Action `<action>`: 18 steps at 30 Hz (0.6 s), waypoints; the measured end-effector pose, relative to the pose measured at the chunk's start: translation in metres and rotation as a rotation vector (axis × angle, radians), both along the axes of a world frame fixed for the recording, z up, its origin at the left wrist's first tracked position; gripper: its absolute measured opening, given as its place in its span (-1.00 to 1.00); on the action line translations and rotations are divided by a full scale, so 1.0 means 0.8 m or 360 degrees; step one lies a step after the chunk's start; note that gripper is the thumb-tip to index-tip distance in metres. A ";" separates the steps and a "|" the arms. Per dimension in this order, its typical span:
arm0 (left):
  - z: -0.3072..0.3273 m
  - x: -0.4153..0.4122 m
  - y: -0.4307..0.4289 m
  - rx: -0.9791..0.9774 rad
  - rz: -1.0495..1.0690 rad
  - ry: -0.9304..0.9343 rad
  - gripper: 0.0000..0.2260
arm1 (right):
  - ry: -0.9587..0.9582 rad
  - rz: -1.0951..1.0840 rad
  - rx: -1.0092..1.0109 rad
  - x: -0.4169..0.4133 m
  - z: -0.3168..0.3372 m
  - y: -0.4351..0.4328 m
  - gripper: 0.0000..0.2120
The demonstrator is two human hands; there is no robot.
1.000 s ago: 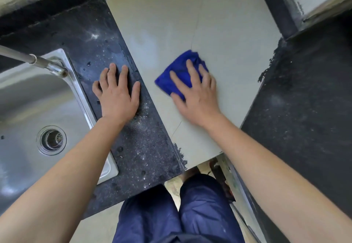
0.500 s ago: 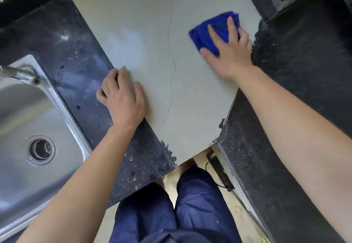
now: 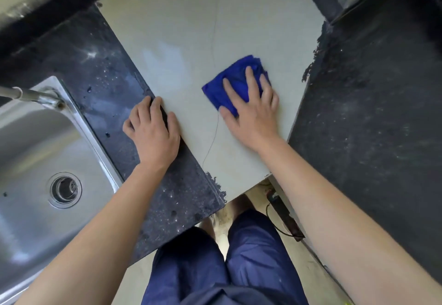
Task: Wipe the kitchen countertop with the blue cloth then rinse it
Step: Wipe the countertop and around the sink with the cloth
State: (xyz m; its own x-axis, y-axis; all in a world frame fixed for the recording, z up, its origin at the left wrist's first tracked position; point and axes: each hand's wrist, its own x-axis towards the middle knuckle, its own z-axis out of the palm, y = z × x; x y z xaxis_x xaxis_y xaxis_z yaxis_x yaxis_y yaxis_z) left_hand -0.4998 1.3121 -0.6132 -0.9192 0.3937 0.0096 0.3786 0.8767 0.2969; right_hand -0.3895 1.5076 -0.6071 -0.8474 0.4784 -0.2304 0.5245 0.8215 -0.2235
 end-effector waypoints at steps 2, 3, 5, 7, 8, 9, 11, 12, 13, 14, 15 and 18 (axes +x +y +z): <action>0.000 -0.001 0.000 0.0009 -0.0011 -0.0013 -0.65 | -0.0036 0.0059 0.0002 0.066 0.005 -0.042 -0.43; 0.000 -0.001 0.000 0.0017 -0.0018 -0.0017 -0.65 | -0.0064 0.0102 0.0001 0.096 0.008 -0.053 -0.44; 0.001 -0.001 -0.002 0.0036 -0.0036 -0.0013 -0.65 | -0.0110 0.0191 -0.0010 0.143 0.013 -0.055 -0.43; 0.002 0.000 -0.005 0.0044 -0.0050 -0.0020 -0.64 | -0.0128 0.0196 0.0004 0.160 0.015 -0.028 -0.41; 0.002 0.002 -0.008 0.0039 -0.0059 -0.0028 -0.64 | -0.0131 0.0120 0.0017 0.156 0.015 -0.008 -0.40; 0.004 0.006 -0.013 0.0035 -0.0069 -0.0043 -0.63 | -0.0137 -0.0008 0.0029 0.144 0.014 0.014 -0.39; 0.007 0.013 -0.028 0.0025 -0.0097 -0.0073 -0.61 | -0.0161 -0.0281 0.0045 0.107 0.014 0.056 -0.37; 0.009 0.017 -0.038 0.0015 -0.0114 -0.0079 -0.61 | -0.0174 -0.0377 0.0054 0.085 0.014 0.072 -0.36; 0.010 0.022 -0.050 0.0000 -0.0130 -0.0082 -0.60 | -0.0194 -0.0459 0.0055 0.065 0.015 0.084 -0.36; 0.011 0.026 -0.062 -0.0015 -0.0140 -0.0085 -0.60 | -0.0215 -0.0544 0.0052 0.046 0.016 0.089 -0.36; 0.012 0.029 -0.075 -0.0031 -0.0139 -0.0081 -0.61 | -0.0224 -0.0630 0.0051 0.031 0.014 0.087 -0.36; 0.012 0.035 -0.116 -0.0086 -0.0105 -0.0028 -0.60 | -0.0184 -0.0666 0.0098 0.017 0.010 0.030 -0.39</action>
State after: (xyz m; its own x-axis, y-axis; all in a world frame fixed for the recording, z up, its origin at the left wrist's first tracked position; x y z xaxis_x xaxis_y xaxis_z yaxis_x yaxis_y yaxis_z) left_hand -0.4722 1.2194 -0.6034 -0.8910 0.4531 -0.0292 0.4314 0.8648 0.2569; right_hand -0.3760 1.5317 -0.5994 -0.5481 0.7908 -0.2726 0.8336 0.5431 -0.1007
